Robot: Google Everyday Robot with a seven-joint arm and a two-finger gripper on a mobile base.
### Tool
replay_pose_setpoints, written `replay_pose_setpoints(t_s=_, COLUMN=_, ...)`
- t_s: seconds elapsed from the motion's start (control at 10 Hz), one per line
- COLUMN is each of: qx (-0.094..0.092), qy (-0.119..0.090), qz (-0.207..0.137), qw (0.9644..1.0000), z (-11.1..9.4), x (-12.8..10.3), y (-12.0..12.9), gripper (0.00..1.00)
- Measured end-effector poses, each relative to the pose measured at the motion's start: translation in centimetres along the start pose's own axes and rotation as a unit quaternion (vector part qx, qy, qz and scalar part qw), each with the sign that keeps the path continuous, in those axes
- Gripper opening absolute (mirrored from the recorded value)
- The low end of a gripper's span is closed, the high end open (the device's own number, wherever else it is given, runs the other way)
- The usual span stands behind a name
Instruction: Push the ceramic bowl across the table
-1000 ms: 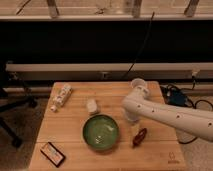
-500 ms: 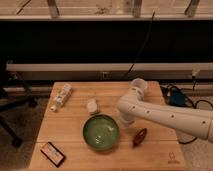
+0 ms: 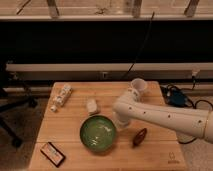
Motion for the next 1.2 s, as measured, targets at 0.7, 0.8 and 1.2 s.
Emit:
replay_pose_setpoints(t_s=0.7, qx=-0.004, qy=-0.016, qz=-0.053, qw=0.9985, z=0.1, x=-4.3, y=-0.4, gripper=0.0)
replay_pose_setpoints(t_s=0.8, qx=-0.004, qy=-0.018, qz=-0.062, qw=0.9979, z=0.2, x=-5.0, y=-0.5, gripper=0.0)
replay_pose_setpoints(t_s=1.2, qx=-0.003, qy=-0.023, qz=-0.093, qw=0.9954, z=0.1, x=-7.7, y=-1.1, gripper=0.0)
